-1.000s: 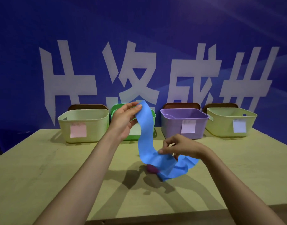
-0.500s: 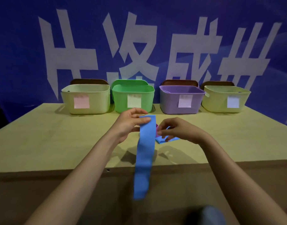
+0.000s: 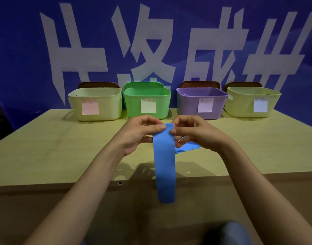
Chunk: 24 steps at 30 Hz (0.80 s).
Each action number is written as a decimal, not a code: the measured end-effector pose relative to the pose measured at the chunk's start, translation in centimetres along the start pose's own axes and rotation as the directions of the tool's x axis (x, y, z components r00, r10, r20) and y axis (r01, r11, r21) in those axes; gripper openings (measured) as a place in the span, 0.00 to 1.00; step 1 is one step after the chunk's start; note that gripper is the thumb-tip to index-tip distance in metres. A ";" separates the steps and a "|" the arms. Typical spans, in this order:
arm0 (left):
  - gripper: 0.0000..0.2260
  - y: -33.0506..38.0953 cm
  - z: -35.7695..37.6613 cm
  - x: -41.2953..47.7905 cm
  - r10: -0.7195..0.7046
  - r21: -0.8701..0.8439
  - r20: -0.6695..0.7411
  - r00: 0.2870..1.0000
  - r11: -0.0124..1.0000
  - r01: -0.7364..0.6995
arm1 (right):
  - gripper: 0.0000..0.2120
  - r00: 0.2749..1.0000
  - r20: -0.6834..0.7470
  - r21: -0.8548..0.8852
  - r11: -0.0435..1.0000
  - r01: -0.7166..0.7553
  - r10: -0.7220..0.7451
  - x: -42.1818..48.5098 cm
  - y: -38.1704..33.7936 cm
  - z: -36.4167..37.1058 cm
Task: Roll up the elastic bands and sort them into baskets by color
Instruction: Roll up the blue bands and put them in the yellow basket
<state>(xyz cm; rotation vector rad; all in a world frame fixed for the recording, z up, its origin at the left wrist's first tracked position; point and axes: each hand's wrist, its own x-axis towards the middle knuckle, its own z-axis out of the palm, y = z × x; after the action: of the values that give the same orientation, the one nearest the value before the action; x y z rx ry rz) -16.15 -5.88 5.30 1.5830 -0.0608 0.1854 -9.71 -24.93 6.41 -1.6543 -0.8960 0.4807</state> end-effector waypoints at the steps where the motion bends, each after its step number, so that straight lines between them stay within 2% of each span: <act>1: 0.05 -0.3 -0.1 0.4 -0.008 0.009 -0.015 1.000 1.000 0.009 | 0.04 1.000 -0.017 -0.007 1.000 -0.009 0.009 0.4 0.4 0.0; 6: 0.05 -4.1 -0.7 3.6 -0.059 0.033 -0.151 0.987 0.997 0.065 | 0.03 0.984 -0.178 -0.105 0.994 -0.044 0.025 4.5 5.0 -0.1; 11: 0.04 -8.2 -1.2 7.4 -0.105 0.091 -0.186 0.977 0.988 0.123 | 0.05 0.961 -0.249 -0.194 0.966 -0.172 0.121 8.3 9.3 -0.3; 15: 0.04 -9.8 -1.4 9.9 -0.172 0.026 -0.168 0.971 0.984 0.179 | 0.05 0.948 -0.313 -0.325 0.931 -0.168 0.061 10.7 11.3 -1.2; 17: 0.04 -10.4 -1.7 11.5 -0.155 0.046 -0.206 0.966 0.985 0.168 | 0.03 0.951 -0.307 -0.368 0.920 -0.133 0.015 12.0 11.8 -1.2; 19: 0.04 -10.7 -2.2 12.9 -0.115 0.096 -0.252 0.961 0.985 0.143 | 0.05 0.947 -0.311 -0.469 0.879 -0.081 -0.078 13.3 12.0 -1.3; 22: 0.04 -10.6 -2.7 14.3 -0.084 0.047 -0.285 0.955 0.994 0.102 | 0.03 0.935 -0.342 -0.384 0.922 -0.044 -0.098 14.9 11.9 -1.5; 24: 0.05 -10.7 -3.0 14.9 -0.076 0.040 -0.295 0.952 0.995 0.092 | 0.05 0.929 -0.361 -0.313 0.949 -0.040 -0.080 15.6 12.2 -1.5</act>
<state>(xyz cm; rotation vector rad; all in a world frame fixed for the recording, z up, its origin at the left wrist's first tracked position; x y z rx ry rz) -0.03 -1.45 -2.91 1.5926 0.2450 0.3559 4.87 -14.84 -2.49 -1.9418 -0.7296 -0.0018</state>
